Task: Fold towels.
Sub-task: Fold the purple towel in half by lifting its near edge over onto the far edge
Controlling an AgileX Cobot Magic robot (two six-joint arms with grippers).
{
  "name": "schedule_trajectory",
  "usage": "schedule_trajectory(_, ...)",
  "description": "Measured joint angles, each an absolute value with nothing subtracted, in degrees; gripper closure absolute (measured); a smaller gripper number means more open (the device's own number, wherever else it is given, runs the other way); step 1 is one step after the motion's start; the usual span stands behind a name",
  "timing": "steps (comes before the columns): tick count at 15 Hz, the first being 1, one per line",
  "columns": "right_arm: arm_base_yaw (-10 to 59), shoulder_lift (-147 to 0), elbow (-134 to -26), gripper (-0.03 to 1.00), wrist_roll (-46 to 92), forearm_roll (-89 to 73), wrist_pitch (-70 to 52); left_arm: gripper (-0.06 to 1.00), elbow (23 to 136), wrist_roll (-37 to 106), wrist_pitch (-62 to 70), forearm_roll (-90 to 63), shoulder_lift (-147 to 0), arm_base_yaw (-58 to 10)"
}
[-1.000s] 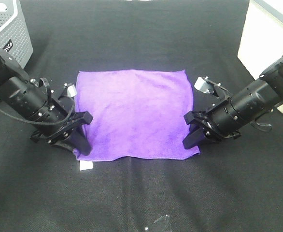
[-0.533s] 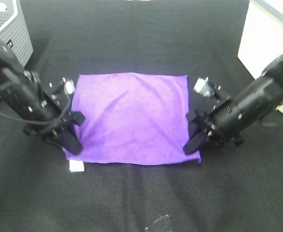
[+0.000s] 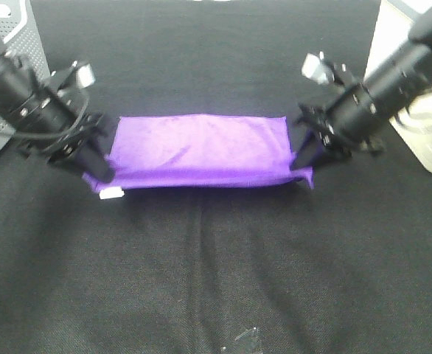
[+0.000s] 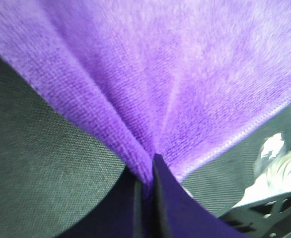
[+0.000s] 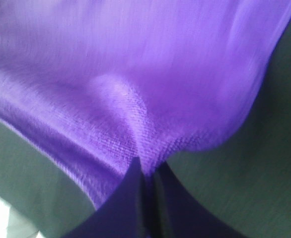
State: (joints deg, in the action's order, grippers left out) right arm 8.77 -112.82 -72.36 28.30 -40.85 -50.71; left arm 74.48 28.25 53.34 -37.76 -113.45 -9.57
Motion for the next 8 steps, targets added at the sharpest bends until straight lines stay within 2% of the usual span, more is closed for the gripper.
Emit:
schedule_trajectory(5,8.8,-127.1,-98.5,0.96,21.2,-36.1,-54.7,0.94,90.8,28.1,51.9,-38.0,-123.8,-9.6)
schedule_trajectory(8,8.8,-135.4,-110.2,0.96,18.0,-35.3,-55.5,0.94,100.7,27.9,51.1,-38.2,-130.3,-9.6)
